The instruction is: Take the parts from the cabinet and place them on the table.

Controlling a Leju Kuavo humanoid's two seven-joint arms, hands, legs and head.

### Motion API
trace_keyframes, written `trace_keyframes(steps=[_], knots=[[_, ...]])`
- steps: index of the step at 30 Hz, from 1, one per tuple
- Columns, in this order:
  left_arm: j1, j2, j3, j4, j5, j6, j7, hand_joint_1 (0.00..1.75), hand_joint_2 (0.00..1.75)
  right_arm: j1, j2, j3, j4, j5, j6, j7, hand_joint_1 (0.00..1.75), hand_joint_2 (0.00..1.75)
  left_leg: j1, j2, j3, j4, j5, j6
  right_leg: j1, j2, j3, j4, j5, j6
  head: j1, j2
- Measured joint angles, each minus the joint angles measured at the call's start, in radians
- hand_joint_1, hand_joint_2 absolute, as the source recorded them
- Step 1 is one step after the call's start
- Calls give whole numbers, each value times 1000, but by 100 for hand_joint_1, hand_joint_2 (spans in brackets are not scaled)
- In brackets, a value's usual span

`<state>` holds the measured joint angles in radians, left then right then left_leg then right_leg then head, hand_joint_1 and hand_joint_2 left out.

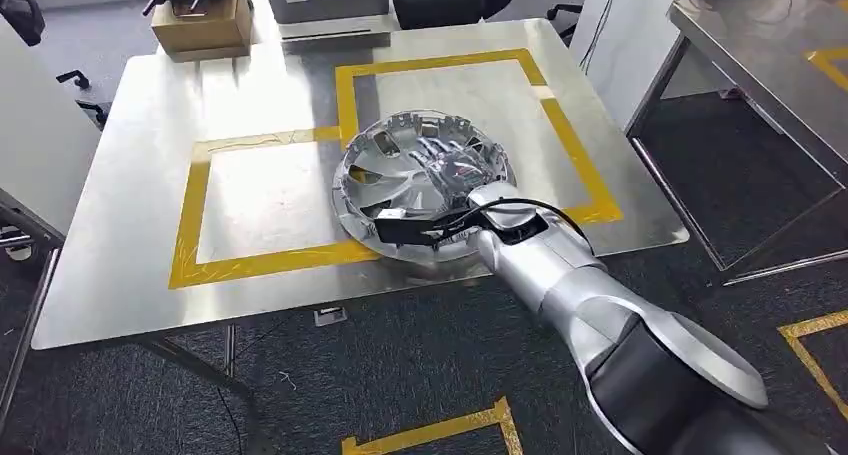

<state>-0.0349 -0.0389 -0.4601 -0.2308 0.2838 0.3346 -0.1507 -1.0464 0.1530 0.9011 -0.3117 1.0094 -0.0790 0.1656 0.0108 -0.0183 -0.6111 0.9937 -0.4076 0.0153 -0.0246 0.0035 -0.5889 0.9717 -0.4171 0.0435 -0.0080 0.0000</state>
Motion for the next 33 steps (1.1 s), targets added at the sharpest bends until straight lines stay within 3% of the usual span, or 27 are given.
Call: trace_keyframes(steps=[6,9,10,12,14,15,18,24,27,33], knots=[[0,0,0,0,0,0,0,0,0,-1,1,-8,1,0,1,0,0,0,0,0,0,0,0,0,0,0,0,0,0,0,0,0],[0,0,0,0,0,0,-2,0,0,0,2,-24,-1,-58,-53,-28,0,0,0,0,0,0,0,0,0,0,0,0,0,0,0,0],[0,0,0,0,-1,0,-7,0,0,5,2,-43,-9,-122,-92,-72,0,0,0,0,0,0,0,0,0,0,0,0,0,0,0,0],[0,0,0,0,-1,0,-23,0,0,21,3,-128,-41,-325,-152,-232,0,0,0,0,0,0,0,0,0,0,0,0,0,0,0,0],[1,0,5,0,1,0,-45,0,0,45,6,-243,-102,-562,-133,-396,0,0,0,0,0,0,0,0,0,0,0,0,0,0,0,0],[2,1,10,0,1,-2,-61,0,0,68,6,-305,-164,-683,-97,-448,0,0,0,0,0,0,0,0,0,0,0,0,0,0,0,0],[8,4,19,3,17,-10,-128,0,0,183,-16,-441,-490,-1006,40,-443,0,0,0,0,-1,0,0,0,0,0,0,0,0,0,0,0],[25,9,49,8,44,-21,-195,0,0,373,-116,-629,-1117,-1375,84,-400,0,0,0,-3,-2,0,-1,1,-1,-3,-1,-1,-1,0,0,0],[25,9,56,8,41,-20,-205,0,0,439,-171,-741,-1329,-1431,99,-397,0,0,-1,-3,-2,0,-2,2,-2,-3,-1,-1,-1,0,0,0],[22,10,58,8,41,-19,-206,0,0,503,-220,-824,-1500,-1447,114,-400,0,0,-2,-1,0,0,-2,2,-1,-2,-1,-1,-1,0,0,0]])
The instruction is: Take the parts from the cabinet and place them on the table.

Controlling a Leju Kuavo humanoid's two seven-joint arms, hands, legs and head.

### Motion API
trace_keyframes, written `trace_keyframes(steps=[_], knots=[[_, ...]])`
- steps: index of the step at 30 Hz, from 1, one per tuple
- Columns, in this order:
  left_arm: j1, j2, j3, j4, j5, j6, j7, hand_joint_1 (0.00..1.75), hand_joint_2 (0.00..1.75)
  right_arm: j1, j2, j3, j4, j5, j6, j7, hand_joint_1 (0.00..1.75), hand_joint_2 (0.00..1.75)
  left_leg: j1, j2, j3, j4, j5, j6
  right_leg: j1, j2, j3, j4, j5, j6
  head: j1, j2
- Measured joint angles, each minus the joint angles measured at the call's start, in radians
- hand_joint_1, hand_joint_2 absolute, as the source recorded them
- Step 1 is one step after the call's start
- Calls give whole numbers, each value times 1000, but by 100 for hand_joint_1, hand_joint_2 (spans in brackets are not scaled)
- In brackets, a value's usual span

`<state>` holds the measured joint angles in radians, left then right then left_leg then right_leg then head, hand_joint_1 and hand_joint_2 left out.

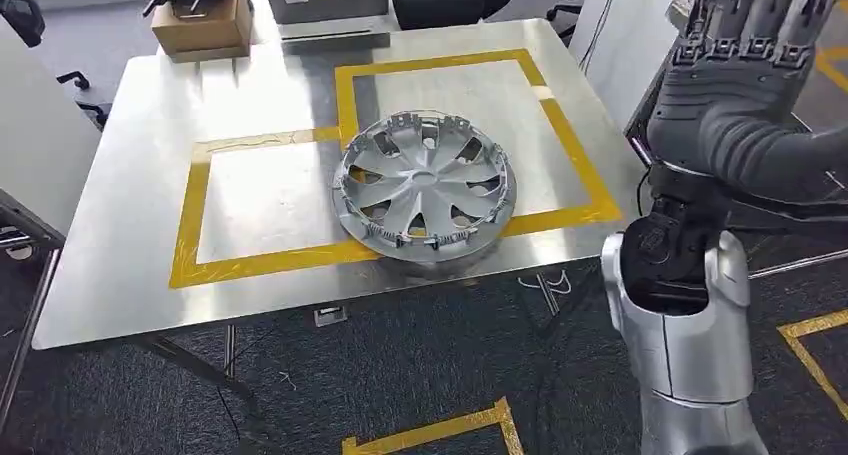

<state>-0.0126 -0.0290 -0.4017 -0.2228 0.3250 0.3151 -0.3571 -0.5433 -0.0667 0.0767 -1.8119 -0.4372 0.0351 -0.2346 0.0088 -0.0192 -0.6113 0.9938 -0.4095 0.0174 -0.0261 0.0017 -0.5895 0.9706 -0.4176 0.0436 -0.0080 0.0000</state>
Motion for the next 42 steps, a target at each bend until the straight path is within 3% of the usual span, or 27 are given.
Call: trace_keyframes(steps=[11,16,23,27,30,31,32,34,35,36,37,38,39,41,42], knots=[[-4,0,2,0,-1,1,-2,0,0,20,-24,-28,-67,1,0,-5,0,0,1,1,1,0,0,0,1,0,0,1,0,0,0,0],[-7,0,5,0,-3,-2,-8,0,0,36,-62,-39,-85,4,-19,-36,0,0,1,1,0,0,0,0,1,0,1,1,0,0,0,0],[-3,-1,9,0,10,-33,-24,0,0,156,-76,-61,-131,-5,-40,-63,0,0,1,1,0,0,0,0,1,0,0,0,0,0,0,0],[-3,0,14,2,13,-31,-27,0,0,313,-71,-105,-165,-22,-55,-109,0,0,-2,-2,-1,6,-9,10,-4,-2,4,-1,-2,5,0,0],[-4,2,14,2,12,-31,-21,0,0,363,-68,-130,-175,-25,-41,-117,0,0,-9,1,-1,7,-13,19,-9,0,5,-4,-2,11,0,0],[-4,2,15,3,11,-31,-20,0,0,370,-66,-134,-178,-25,-37,-117,0,0,-11,1,3,4,-7,25,-10,1,8,-7,2,18,-1,0],[-5,2,15,3,12,-31,-20,0,0,376,-66,-140,-183,-25,-36,-116,0,0,2,4,16,-18,8,37,-12,1,4,2,-7,16,0,0],[-6,2,15,3,12,-31,-20,0,0,380,-66,-149,-184,-24,-34,-114,0,0,-2,6,21,-23,12,43,-8,0,-30,88,-62,0,2,0],[-7,1,15,3,12,-31,-20,0,0,384,-66,-154,-184,-24,-34,-113,0,0,-5,6,19,-23,12,44,-8,0,-72,186,-106,-7,3,0],[-6,-1,15,3,12,-31,-20,0,0,389,-66,-157,-183,-24,-33,-112,0,0,-7,6,17,-23,13,45,-8,0,-114,277,-142,-9,3,0],[-6,-1,15,3,11,-31,-20,0,0,395,-66,-158,-183,-24,-33,-110,0,0,-9,6,14,-22,14,45,-8,0,-140,339,-161,-6,2,0],[-6,-1,15,3,11,-31,-20,0,0,399,-66,-158,-183,-25,-33,-109,0,0,-9,6,13,-21,14,44,-8,0,-136,337,-157,-1,2,0],[-6,-1,15,3,11,-31,-20,0,0,401,-66,-159,-183,-25,-33,-109,0,0,-9,6,12,-20,15,43,-9,0,-107,290,-139,9,3,0],[-7,-2,15,3,12,-31,-20,0,0,401,-66,-160,-183,-25,-33,-109,0,0,-8,6,9,-10,15,37,-11,-1,8,88,-73,25,3,0],[-7,-3,15,3,11,-31,-20,0,0,401,-66,-160,-183,-25,-33,-109,0,0,-9,5,4,-1,13,30,-11,-1,46,14,-64,19,3,0]])
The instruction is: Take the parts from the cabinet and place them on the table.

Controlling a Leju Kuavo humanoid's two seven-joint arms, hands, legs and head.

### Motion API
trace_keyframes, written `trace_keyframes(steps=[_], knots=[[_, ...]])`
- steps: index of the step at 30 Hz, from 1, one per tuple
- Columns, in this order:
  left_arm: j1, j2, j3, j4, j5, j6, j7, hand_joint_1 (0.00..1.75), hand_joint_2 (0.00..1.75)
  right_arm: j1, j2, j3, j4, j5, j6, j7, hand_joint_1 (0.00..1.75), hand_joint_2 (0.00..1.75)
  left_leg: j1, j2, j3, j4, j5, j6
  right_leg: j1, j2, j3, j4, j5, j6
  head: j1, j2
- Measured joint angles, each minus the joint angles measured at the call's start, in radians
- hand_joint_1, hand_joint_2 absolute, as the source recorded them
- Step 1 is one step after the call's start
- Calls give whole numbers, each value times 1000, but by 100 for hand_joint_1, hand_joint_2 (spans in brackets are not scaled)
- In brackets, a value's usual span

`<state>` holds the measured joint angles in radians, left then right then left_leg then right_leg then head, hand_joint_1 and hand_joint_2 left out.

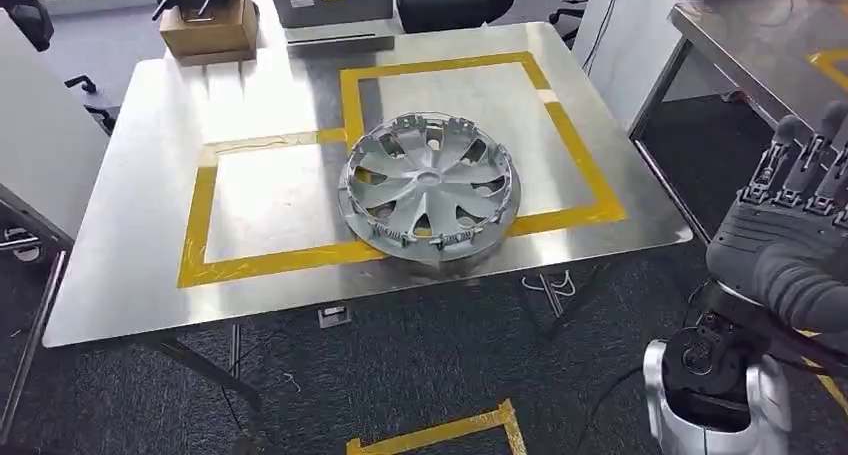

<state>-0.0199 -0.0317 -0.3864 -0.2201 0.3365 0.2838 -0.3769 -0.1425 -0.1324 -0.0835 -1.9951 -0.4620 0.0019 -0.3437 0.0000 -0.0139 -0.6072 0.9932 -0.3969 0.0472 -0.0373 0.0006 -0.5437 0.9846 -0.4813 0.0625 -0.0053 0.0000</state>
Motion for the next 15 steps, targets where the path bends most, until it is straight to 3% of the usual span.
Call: trace_keyframes(steps=[1,4,5,6,7,9,10,11,12,13,14,15], knots=[[0,0,0,0,0,0,0,0,0,3,1,0,0,-1,0,1,0,0,-7,-2,-4,4,-2,-8,7,1,-2,4,11,-9,-1,0],[1,0,0,0,-1,1,0,0,0,3,1,0,-1,1,3,3,0,0,0,-2,-7,3,8,-27,14,2,-8,11,20,-29,-1,0],[1,3,0,1,-1,0,0,0,0,2,2,0,-1,2,3,3,0,0,2,-3,-13,6,9,-32,4,0,-12,7,28,-40,-1,0],[1,3,0,1,-1,0,0,0,0,2,3,0,-1,2,3,4,0,0,6,1,-21,26,-22,-40,2,-1,-15,7,33,-46,-2,0],[2,3,0,2,-1,0,2,0,0,2,3,0,-1,2,3,5,0,0,8,3,-36,74,-70,-47,2,-3,-19,7,38,-53,-4,0],[1,3,0,2,-1,-2,3,0,0,1,6,0,0,2,5,8,0,0,13,5,-92,238,-168,-57,6,-6,-32,8,46,-57,-3,0],[1,3,1,2,-1,-2,4,0,0,1,7,0,1,2,5,8,0,0,13,7,-109,300,-197,-59,8,-7,-39,9,51,-57,-3,0],[1,3,2,2,0,-2,5,0,0,1,8,0,3,2,5,10,0,0,13,8,-106,319,-201,-59,9,-7,-47,10,57,-58,-3,0],[1,3,5,2,0,-2,5,0,0,1,8,0,5,2,5,10,0,0,13,8,-74,283,-184,-56,11,-6,-53,10,62,-56,-4,0],[1,4,8,2,0,-2,5,0,0,1,9,0,5,2,6,10,0,0,12,8,-22,208,-153,-51,12,-6,-57,10,65,-54,-3,0],[0,5,9,2,0,-2,5,0,0,1,9,0,6,2,6,10,0,0,12,8,47,104,-117,-43,14,-6,-58,10,69,-53,-4,0],[-2,6,9,2,-1,-2,5,0,0,-1,9,0,6,2,6,10,0,0,8,8,104,15,-101,-32,13,-6,-58,10,73,-49,-3,0]])
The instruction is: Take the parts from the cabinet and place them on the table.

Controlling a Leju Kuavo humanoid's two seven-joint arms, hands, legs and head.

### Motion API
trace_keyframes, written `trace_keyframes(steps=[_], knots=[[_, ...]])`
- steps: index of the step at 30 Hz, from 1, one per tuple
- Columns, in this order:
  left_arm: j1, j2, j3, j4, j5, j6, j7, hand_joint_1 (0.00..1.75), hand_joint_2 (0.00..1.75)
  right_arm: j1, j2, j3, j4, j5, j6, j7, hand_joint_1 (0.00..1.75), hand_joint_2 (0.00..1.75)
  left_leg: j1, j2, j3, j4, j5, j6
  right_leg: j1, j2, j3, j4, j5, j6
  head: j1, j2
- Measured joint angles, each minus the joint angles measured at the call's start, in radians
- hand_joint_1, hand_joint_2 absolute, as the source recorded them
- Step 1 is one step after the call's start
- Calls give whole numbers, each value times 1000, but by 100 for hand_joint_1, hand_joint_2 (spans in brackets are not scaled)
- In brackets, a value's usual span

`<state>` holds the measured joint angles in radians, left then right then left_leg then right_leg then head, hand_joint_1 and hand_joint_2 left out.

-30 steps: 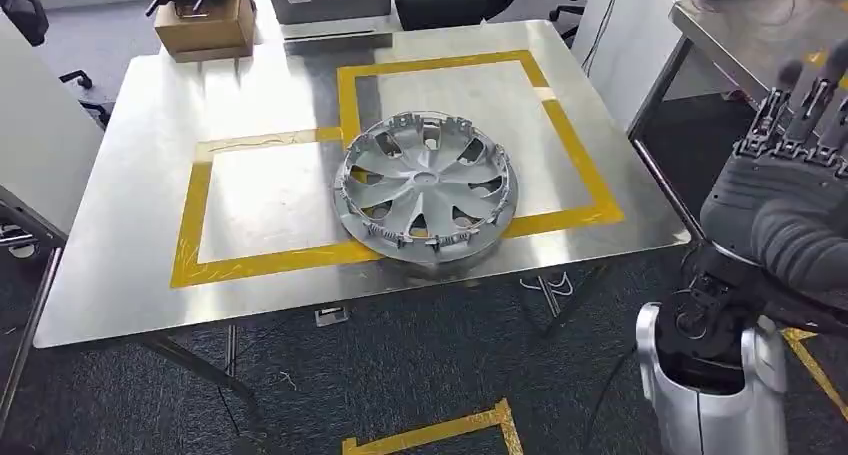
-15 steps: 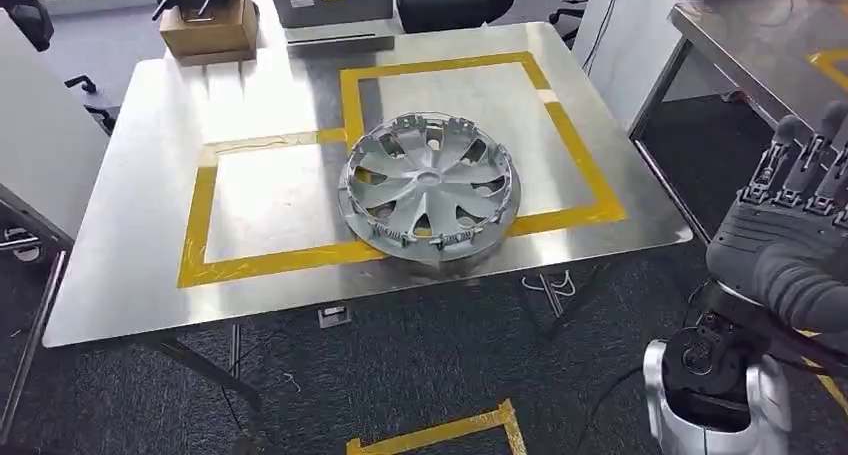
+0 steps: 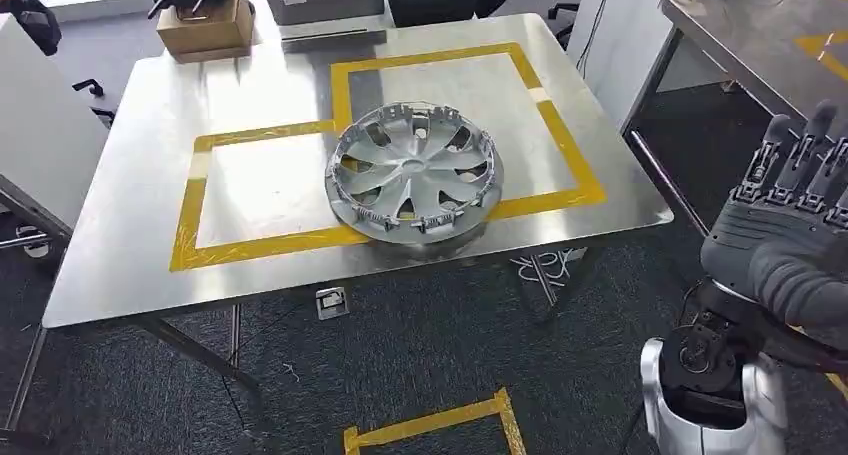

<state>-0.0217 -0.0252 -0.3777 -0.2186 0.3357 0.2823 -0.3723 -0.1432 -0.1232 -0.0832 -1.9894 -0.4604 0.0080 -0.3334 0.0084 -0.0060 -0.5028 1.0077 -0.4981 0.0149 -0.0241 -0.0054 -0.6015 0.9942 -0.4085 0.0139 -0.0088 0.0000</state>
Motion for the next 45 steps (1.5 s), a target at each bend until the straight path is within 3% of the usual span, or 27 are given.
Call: trace_keyframes(steps=[1,5,6,7,8,10,11,12,14,15,16,17,21,22,24,26,28,30,31,33,35,37,39,40,42,43,45], knots=[[-3,3,0,0,-2,0,2,0,0,0,0,0,0,0,0,0,0,0,-4,0,7,-12,-11,5,5,0,-1,-2,6,9,2,0],[-4,4,0,0,-11,-1,7,0,0,-4,0,0,2,-2,2,1,0,0,-18,0,-12,-26,24,34,1,-3,-4,-16,34,37,-1,0],[-8,4,0,0,-13,-1,7,0,0,-2,-2,-2,3,-3,2,1,0,0,-7,7,-8,-40,42,37,-1,-1,-14,-1,17,32,2,0],[-11,4,0,0,-13,-2,8,0,0,-4,-3,-4,4,-4,2,1,0,0,-8,6,-21,-43,54,50,2,0,-37,39,-29,21,2,0],[-12,3,0,0,-14,-2,10,0,0,-3,-3,-6,4,-6,2,3,0,0,-9,7,-35,-42,64,51,2,2,-64,109,-82,10,3,0],[-11,1,0,0,-17,-4,11,0,0,1,-3,-6,7,-10,2,3,0,0,-13,7,-63,-41,83,54,1,2,-109,264,-158,10,3,0],[-11,0,0,0,-17,-4,11,0,0,3,-3,-6,8,-10,2,3,0,0,-15,7,-79,-39,93,53,0,2,-113,311,-165,18,3,0],[-11,0,0,0,-17,-4,11,0,0,3,-3,-6,9,-11,2,3,0,0,-15,7,-93,-36,102,51,-1,2,-94,307,-151,29,3,0],[-12,0,0,0,-17,-4,11,0,0,2,-3,-6,11,-11,2,3,0,0,-15,6,-120,-27,115,46,-2,2,-6,194,-100,51,3,0],[-12,0,0,0,-17,-4,12,0,0,1,-3,-6,11,-12,2,3,0,0,-15,5,-131,-16,121,40,-4,2,65,96,-89,53,3,0],[-12,0,0,0,-17,-4,12,0,0,-1,-2,-6,11,-12,2,3,0,0,-19,4,-142,-7,123,35,-3,2,119,16,-119,43,3,0],[-12,0,0,0,-17,-3,13,0,0,1,-2,-6,11,-13,2,5,0,0,-21,4,-148,0,130,30,4,7,137,-6,-124,30,-2,0],[-8,-1,0,0,-13,2,14,0,0,6,-2,-6,13,-16,3,7,0,0,-18,0,-156,-4,157,12,6,6,110,-5,-107,10,4,0],[-8,2,0,2,-13,2,14,0,0,6,0,-6,15,-15,3,7,0,0,-12,0,-161,2,148,8,-6,4,101,-8,-97,0,7,0],[-5,-1,0,2,-11,2,15,0,0,6,0,-6,16,-18,6,8,0,0,-5,1,-192,80,30,-9,-3,1,82,-7,-75,-14,3,0],[-6,-2,0,2,-11,0,15,0,0,6,2,-6,17,-18,7,8,0,0,1,2,-224,225,-69,-19,-1,0,56,-6,-53,-14,2,0],[-6,0,0,2,-11,-2,15,0,0,7,3,-6,22,-18,7,9,0,0,3,3,-217,298,-66,-21,1,0,28,-3,-32,-11,2,0],[-6,2,0,2,-11,-3,14,0,0,7,3,-6,25,-19,7,9,0,0,3,3,-134,215,4,-16,0,0,3,-2,-13,-6,2,0],[-7,2,0,2,-12,-3,14,0,0,7,3,-6,25,-20,7,9,0,0,3,3,-63,123,26,-10,1,1,-6,-2,-5,-1,2,0],[-11,5,0,2,-13,-4,13,0,0,4,3,-6,25,-22,8,9,0,0,-6,0,26,-21,-23,3,5,-1,-13,-2,12,11,3,0],[-10,4,0,2,-14,-4,12,0,0,2,3,-6,26,-23,10,12,0,0,-15,0,16,-15,-14,13,-1,-4,-14,-6,25,24,0,0],[-10,5,0,2,-14,-6,13,0,0,3,0,-8,26,-29,12,14,0,0,-12,4,1,-37,15,34,4,-2,-18,-15,43,41,2,0],[-15,5,1,1,-14,-8,12,0,0,1,-3,-15,29,-30,14,14,0,0,-9,9,-17,-43,45,53,3,2,-58,57,-44,19,5,0],[-14,5,1,1,-15,-10,12,0,0,2,-4,-17,31,-31,14,15,0,0,-11,9,-33,-43,58,52,3,2,-84,132,-100,12,5,0],[-13,2,1,1,-15,-11,12,0,0,3,-5,-18,35,-31,14,15,0,0,-16,11,-67,-40,84,54,1,2,-118,290,-166,17,5,0],[-13,2,1,1,-16,-11,12,0,0,3,-5,-19,37,-31,14,15,0,0,-17,11,-83,-39,95,53,1,2,-113,322,-160,28,5,0],[-13,2,1,1,-16,-11,12,0,0,3,-5,-19,39,-31,14,15,0,0,-19,11,-114,-36,117,49,0,2,-44,261,-101,53,5,0]])
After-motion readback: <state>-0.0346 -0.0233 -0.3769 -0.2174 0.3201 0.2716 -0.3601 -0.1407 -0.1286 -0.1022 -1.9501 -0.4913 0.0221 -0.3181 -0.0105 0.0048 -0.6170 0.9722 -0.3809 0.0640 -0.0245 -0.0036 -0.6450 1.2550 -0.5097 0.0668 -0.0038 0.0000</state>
